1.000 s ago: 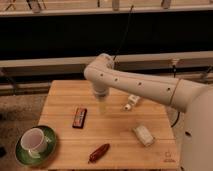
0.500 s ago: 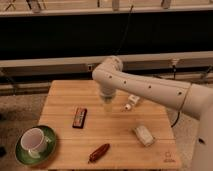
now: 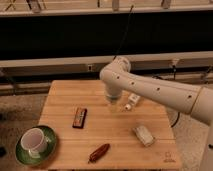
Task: Move the arm in a circular motion
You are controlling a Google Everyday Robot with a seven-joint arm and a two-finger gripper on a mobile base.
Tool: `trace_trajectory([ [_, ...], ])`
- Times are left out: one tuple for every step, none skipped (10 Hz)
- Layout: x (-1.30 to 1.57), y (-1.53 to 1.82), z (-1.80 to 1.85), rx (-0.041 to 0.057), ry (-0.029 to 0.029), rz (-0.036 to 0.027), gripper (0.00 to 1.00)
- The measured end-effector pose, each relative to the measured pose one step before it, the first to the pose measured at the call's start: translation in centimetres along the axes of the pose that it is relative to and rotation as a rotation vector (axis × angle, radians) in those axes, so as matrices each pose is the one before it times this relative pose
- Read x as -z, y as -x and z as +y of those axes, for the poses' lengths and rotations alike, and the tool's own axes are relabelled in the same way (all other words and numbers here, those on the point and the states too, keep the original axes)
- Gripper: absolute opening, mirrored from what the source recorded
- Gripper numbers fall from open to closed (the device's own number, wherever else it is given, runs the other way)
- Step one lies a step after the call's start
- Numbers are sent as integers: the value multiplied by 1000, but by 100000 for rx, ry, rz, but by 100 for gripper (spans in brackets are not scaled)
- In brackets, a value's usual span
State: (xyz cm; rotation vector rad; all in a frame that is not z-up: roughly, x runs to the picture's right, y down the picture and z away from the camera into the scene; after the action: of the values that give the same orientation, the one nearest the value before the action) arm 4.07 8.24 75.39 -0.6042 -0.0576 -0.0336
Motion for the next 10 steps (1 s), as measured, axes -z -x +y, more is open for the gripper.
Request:
trace_trajectory([
  [4, -355, 303, -144, 609, 251, 80],
  [4, -494, 372, -280, 697, 1, 80],
  [60, -367, -237, -236, -134, -284, 80],
  [14, -250, -621, 6, -118, -261, 80],
  [15, -377, -1004, 355, 399, -101, 80],
  [31, -677, -184, 585, 612, 500, 80],
  [65, -586, -93, 474, 372, 236, 80],
  [-16, -635, 24, 126, 387, 221, 80],
  [-1, -97, -198, -317, 220, -464, 80],
  [-77, -190, -664, -223, 40, -158, 80],
])
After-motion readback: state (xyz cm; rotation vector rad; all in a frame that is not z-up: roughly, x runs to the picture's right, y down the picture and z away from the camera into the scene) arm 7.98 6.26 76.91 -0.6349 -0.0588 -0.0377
